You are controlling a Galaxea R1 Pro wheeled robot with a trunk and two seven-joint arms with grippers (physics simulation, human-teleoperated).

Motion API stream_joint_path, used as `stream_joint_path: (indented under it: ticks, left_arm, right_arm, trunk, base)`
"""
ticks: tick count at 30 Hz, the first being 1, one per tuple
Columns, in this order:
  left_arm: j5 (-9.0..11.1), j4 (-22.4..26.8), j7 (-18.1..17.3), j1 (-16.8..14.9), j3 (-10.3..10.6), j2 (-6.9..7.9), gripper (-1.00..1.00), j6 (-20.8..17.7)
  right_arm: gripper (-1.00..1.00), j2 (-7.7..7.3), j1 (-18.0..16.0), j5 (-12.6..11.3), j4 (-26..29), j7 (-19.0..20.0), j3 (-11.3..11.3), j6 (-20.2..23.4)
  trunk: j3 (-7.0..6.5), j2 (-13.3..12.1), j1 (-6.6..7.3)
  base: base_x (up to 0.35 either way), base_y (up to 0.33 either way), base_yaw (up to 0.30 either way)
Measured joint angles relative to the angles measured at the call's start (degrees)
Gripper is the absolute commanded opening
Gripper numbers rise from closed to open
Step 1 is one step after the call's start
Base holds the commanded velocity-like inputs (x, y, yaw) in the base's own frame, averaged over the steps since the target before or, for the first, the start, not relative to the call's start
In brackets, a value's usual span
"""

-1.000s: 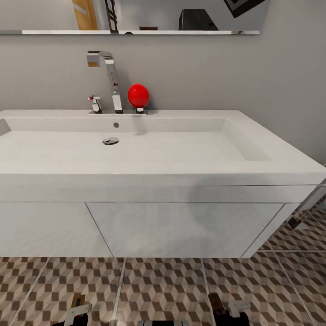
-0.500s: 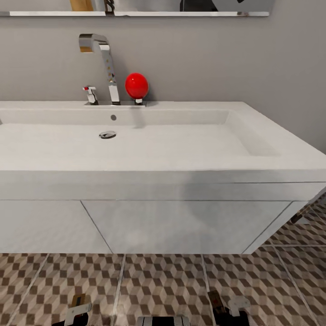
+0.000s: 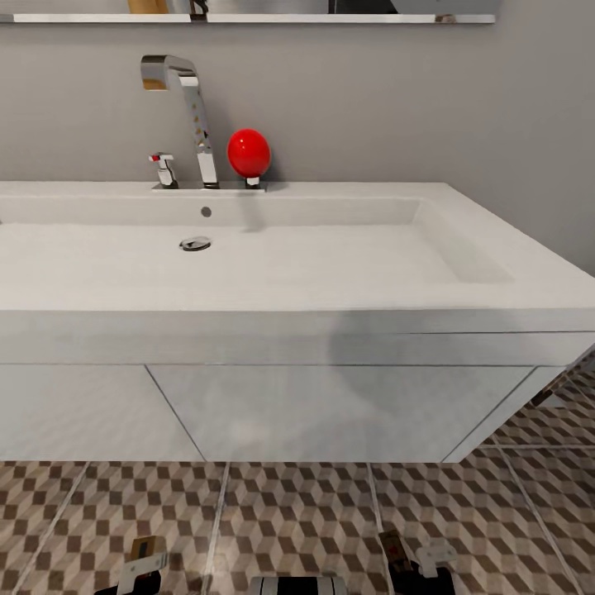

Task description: Take the four mousetraps from the cabinet in the bathroom and place them on the bathroom floor. Make sure all four end up on the same floor surface, and ensure that at least two of them are either under or directly next to the same bathroom sink.

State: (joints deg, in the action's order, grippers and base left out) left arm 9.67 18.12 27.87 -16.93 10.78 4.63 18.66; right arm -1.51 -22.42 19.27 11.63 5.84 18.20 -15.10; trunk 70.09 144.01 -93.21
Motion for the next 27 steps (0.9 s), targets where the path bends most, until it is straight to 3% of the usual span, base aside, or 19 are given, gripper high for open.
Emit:
stream_joint_path:
  ticks: [10, 24, 27]
  left_arm:
    - [-0.1, 0.0, 0.0, 0.0, 0.0, 0.01, -1.0, 0.0]
    - [0.0, 0.0, 0.1, 0.0, 0.0, 0.07, -1.0, 0.0]
    - [-0.1, 0.0, 0.1, 0.0, 0.0, 0.06, -1.0, 0.1]
  right_arm:
    - [-1.0, 0.0, 0.0, 0.0, 0.0, 0.0, 0.0, 0.0]
    - [-1.0, 0.0, 0.0, 0.0, 0.0, 0.0, 0.0, 0.0]
    - [-1.0, 0.0, 0.0, 0.0, 0.0, 0.0, 0.0, 0.0]
  trunk:
    - [0.0, 0.0, 0.0]
    - [3.1, 0.2, -0.36]
    - [3.1, 0.2, -0.36]
  base:
    - [0.0, 0.0, 0.0]
    - [0.0, 0.0, 0.0]
    - [0.0, 0.0, 0.0]
